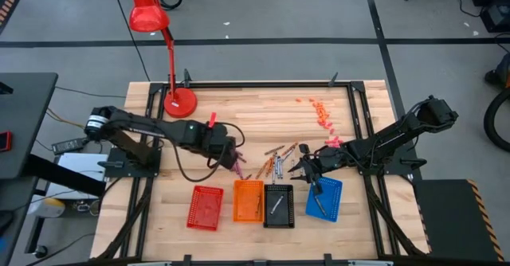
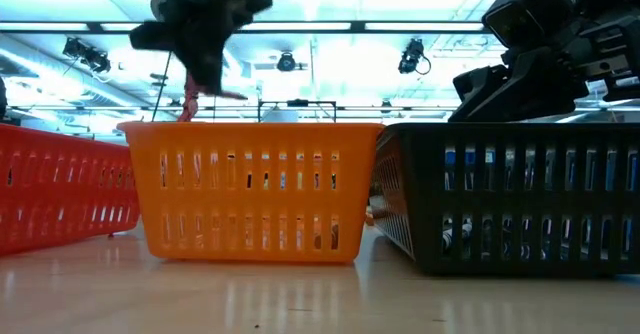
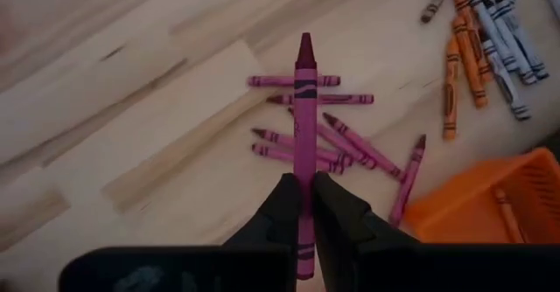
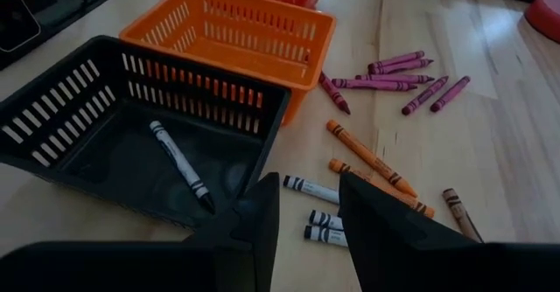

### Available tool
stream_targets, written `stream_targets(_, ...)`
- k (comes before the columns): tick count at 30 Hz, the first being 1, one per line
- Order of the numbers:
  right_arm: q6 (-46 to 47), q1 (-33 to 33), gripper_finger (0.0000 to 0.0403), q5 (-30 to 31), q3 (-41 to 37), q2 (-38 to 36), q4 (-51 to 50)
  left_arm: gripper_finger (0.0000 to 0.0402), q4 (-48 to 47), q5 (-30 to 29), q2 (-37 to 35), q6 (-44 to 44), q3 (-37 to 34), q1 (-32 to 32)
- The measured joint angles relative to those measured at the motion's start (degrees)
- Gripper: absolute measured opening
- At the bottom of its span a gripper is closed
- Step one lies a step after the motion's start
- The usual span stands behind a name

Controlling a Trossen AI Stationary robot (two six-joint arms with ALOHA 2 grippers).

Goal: Sort crayons
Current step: Put the violet crayon into the red bin

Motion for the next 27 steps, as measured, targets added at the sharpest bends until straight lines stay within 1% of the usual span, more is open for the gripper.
stream_targets(5, 0.13, 0.0, 0.0125, 0.0, 0.0, 0.0, 0.0, 0.0025, -4.07, 0.02, -0.64, -0.06, 3.56, -0.15)
stream_targets(11, 0.13, 0.0, 0.0125, 0.0, 0.0, 0.0, -0.14, 0.0025, -4.73, 0.34, -1.03, -0.26, 6.04, -0.15)
stream_targets(18, 0.09, 0.0, 0.0125, 0.0, 0.0, 0.0, -0.55, 0.0025, -4.92, 2.26, -1.0, -0.9, 6.1, -1.14)
stream_targets(27, -0.03, 0.0, 0.0125, 0.0, 0.0, 0.0, -0.68, 0.0025, -4.97, 2.27, -0.98, -6.03, 6.1, -5.22)
